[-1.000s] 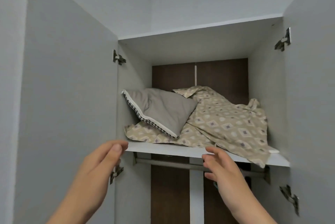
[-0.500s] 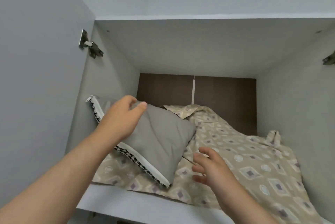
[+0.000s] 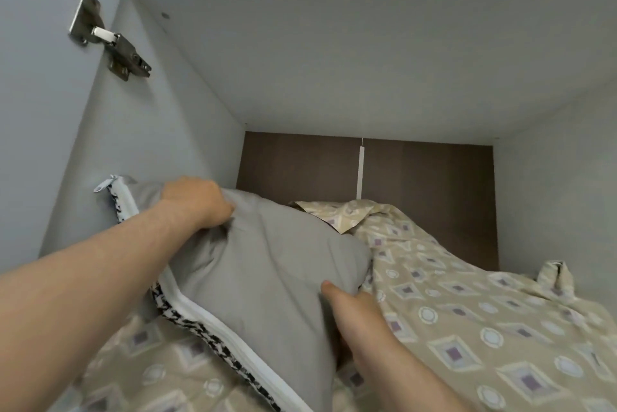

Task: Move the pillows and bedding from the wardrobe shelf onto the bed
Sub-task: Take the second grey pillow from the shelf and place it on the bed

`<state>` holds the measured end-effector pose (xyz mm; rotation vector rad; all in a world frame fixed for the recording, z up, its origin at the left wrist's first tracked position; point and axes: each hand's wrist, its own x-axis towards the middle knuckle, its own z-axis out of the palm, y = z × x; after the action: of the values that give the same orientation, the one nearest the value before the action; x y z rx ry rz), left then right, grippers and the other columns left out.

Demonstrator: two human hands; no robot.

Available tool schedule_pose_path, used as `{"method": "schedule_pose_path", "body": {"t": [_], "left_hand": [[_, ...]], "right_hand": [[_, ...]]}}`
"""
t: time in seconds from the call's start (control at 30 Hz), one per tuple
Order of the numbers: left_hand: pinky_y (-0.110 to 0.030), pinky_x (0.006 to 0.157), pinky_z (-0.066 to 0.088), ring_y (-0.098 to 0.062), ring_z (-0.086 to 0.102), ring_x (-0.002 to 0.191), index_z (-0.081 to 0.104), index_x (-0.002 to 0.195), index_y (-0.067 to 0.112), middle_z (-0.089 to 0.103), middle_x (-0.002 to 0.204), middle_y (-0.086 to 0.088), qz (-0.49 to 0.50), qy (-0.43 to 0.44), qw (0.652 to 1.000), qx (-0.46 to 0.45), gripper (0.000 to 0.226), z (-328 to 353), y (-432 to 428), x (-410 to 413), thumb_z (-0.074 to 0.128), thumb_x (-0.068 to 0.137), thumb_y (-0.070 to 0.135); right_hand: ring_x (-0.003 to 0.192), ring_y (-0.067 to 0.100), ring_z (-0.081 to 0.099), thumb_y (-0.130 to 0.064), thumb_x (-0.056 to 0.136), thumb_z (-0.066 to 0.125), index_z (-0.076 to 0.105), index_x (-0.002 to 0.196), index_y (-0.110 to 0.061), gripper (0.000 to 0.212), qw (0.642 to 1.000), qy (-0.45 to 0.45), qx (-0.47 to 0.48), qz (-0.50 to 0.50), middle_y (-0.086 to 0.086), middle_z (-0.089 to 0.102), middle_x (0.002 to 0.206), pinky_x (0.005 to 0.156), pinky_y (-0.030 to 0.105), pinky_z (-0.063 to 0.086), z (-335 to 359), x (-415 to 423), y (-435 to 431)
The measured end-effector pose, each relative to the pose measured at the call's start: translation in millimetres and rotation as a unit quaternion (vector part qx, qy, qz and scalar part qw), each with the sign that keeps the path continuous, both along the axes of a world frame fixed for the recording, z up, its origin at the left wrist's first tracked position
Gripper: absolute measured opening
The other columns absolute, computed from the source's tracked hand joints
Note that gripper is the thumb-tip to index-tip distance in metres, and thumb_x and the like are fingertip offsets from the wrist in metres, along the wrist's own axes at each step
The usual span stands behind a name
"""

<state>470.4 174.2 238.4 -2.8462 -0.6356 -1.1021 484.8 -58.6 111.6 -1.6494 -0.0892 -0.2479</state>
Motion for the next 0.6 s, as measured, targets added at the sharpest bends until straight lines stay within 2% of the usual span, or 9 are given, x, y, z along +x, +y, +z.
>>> {"method": "schedule_pose_path", "body": {"t": [0.07, 0.23, 0.3, 0.37, 0.43, 0.5, 0.6], "left_hand": [[-0.038, 0.1, 0.039, -0.032, 0.049, 0.124, 0.054, 0.131, 0.014, 0.055, 0.136, -0.014, 0.037, 0.015, 0.999, 0.032, 0.065, 2.3, 5.8, 7.8, 0.038, 0.087, 0.059], [-0.036, 0.101, 0.036, -0.027, 0.048, 0.128, 0.052, 0.136, 0.018, 0.052, 0.141, -0.008, 0.102, 0.035, 0.992, 0.069, 0.078, 3.4, 8.3, 19.1, 0.031, 0.083, 0.072], [-0.035, 0.101, 0.036, -0.025, 0.05, 0.127, 0.054, 0.133, 0.021, 0.054, 0.139, -0.004, 0.112, 0.052, 0.991, 0.058, 0.08, -1.4, 11.0, 23.4, 0.036, 0.078, 0.076], [-0.035, 0.101, 0.037, -0.022, 0.052, 0.125, 0.055, 0.13, 0.024, 0.057, 0.136, 0.0, 0.114, 0.07, 0.991, 0.027, 0.073, -6.0, 14.2, 28.0, 0.051, 0.074, 0.07], [-0.036, 0.1, 0.04, -0.022, 0.055, 0.123, 0.058, 0.126, 0.024, 0.059, 0.133, 0.0, 0.102, 0.065, 0.993, -0.004, 0.06, -13.3, 17.0, 32.7, 0.063, 0.074, 0.054], [-0.033, 0.092, 0.044, -0.025, 0.06, 0.116, 0.064, 0.118, 0.019, 0.065, 0.125, -0.004, 0.07, 0.005, 0.997, -0.015, 0.044, -18.4, 20.0, 34.6, 0.061, 0.078, 0.039], [-0.032, 0.075, 0.043, -0.034, 0.065, 0.104, 0.067, 0.105, 0.011, 0.069, 0.111, -0.016, 0.003, -0.113, 0.993, -0.043, 0.034, -16.5, 22.6, 23.3, 0.06, 0.077, 0.028]], "right_hand": [[0.107, 0.032, 0.06, -0.057, 0.053, 0.06, 0.053, 0.127, -0.011, 0.087, 1.0, 0.012, 0.005, -0.022, 0.011, 0.06, 0.125, 0.094, 0.041, 0.051, -0.6, 12.6, 4.3], [0.112, 0.034, 0.056, -0.069, 0.041, 0.053, 0.053, 0.127, -0.011, 0.104, 0.997, 0.014, -0.019, -0.079, 0.015, 0.057, 0.126, 0.097, 0.043, 0.048, -8.0, 34.3, 16.1], [0.115, 0.034, 0.054, -0.073, 0.039, 0.049, 0.054, 0.125, -0.01, 0.107, 0.995, 0.019, -0.026, -0.092, 0.016, 0.057, 0.126, 0.099, 0.045, 0.045, -10.3, 39.7, 20.8], [0.114, 0.034, 0.056, -0.075, 0.039, 0.047, 0.056, 0.122, -0.007, 0.108, 0.995, 0.028, -0.029, -0.091, 0.015, 0.061, 0.122, 0.099, 0.045, 0.045, -12.6, 44.2, 23.2], [0.104, 0.033, 0.063, -0.074, 0.038, 0.051, 0.062, 0.114, -0.006, 0.102, 0.997, 0.028, -0.014, -0.074, 0.011, 0.067, 0.112, 0.094, 0.043, 0.05, -16.0, 48.7, 24.9], [0.095, 0.032, 0.067, -0.063, 0.042, 0.063, 0.064, 0.11, -0.005, 0.089, 0.998, 0.008, 0.022, -0.063, 0.011, 0.07, 0.106, 0.089, 0.043, 0.054, -15.9, 46.5, 26.0], [0.098, 0.031, 0.066, -0.035, 0.065, 0.073, 0.062, 0.113, -0.003, 0.059, 0.995, -0.044, 0.047, -0.081, 0.011, 0.07, 0.109, 0.091, 0.041, 0.053, -7.0, 30.9, 23.1]]}}
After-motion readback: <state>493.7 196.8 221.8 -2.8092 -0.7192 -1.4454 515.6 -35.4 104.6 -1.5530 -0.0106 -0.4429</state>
